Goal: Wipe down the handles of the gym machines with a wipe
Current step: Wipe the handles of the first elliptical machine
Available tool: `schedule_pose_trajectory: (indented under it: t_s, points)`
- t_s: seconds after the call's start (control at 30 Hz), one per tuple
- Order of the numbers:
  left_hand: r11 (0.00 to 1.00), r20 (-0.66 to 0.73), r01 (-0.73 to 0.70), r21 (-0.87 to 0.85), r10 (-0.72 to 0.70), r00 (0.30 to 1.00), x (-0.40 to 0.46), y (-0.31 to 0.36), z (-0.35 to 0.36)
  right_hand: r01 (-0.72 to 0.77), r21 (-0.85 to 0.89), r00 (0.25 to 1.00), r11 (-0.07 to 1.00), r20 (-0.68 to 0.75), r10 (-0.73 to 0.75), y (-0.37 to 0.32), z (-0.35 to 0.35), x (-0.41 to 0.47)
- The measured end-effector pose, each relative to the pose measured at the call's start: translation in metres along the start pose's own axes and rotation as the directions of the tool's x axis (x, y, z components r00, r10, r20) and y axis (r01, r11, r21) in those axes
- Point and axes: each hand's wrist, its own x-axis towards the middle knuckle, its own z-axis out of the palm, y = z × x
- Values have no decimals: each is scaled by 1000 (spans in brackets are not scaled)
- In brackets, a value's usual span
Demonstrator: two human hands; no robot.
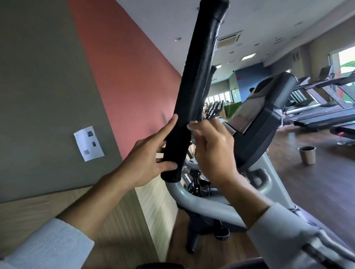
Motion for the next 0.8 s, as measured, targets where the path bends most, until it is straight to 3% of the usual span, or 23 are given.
schedule_pose_trajectory:
  t_s: [0.27, 0.5, 0.63, 0.8]
  points:
    - [1000, 91, 23, 12, -24, 996, 0, 0, -4, -31, 68, 982, 997, 190, 18, 10, 13, -75]
    - [1000, 42, 21, -3, -20, 999, -3, -2, 1, -45, 50, 994, 998, -102, 50, -12, -10, 8]
    - [999, 41, 31, 19, -32, 999, -1, -2, 0, 105, -33, 994, 994, -20, -105, -21, -6, 23]
    - [998, 101, 21, 54, -27, 995, -1, -1, -3, 280, -134, 945, 951, 210, -249, -7, 5, -25]
